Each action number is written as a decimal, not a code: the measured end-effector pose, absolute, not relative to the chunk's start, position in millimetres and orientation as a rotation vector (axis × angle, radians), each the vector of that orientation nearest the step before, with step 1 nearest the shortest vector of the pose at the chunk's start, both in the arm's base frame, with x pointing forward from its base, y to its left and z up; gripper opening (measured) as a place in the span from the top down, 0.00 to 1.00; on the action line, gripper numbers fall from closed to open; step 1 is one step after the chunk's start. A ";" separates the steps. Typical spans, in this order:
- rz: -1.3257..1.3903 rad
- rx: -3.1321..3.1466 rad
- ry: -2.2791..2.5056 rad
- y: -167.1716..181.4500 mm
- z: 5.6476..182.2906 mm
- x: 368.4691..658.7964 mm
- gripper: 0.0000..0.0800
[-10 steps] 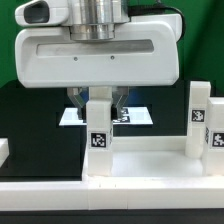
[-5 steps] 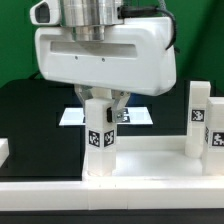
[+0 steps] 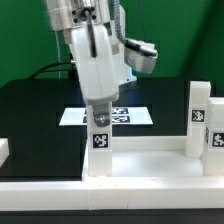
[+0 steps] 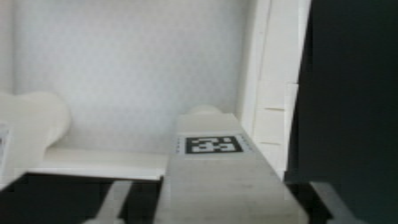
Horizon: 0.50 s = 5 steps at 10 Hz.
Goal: Assemble desk
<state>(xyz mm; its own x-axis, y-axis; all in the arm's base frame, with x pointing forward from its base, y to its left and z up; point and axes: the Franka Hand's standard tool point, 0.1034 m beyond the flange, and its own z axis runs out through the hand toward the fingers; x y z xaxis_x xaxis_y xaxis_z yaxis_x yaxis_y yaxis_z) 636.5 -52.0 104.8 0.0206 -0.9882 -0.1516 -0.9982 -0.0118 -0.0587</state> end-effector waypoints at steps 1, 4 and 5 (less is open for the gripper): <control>0.111 -2.026 2.205 -52.3 104.8 636.7 0.64; 0.145 -1.438 2.611 -56.8 105.3 639.5 0.64; 0.135 -1.478 2.587 -57.1 105.4 640.1 0.64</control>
Offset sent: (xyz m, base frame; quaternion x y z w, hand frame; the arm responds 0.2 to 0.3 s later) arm -0.0074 0.0026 0.0021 0.0170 -0.0390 0.4411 0.8964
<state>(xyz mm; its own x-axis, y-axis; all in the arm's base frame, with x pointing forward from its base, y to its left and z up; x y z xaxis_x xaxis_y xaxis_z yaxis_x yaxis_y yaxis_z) 640.1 -57.1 105.4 -0.4990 -0.8473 -0.1819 -0.8616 0.5076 -0.0008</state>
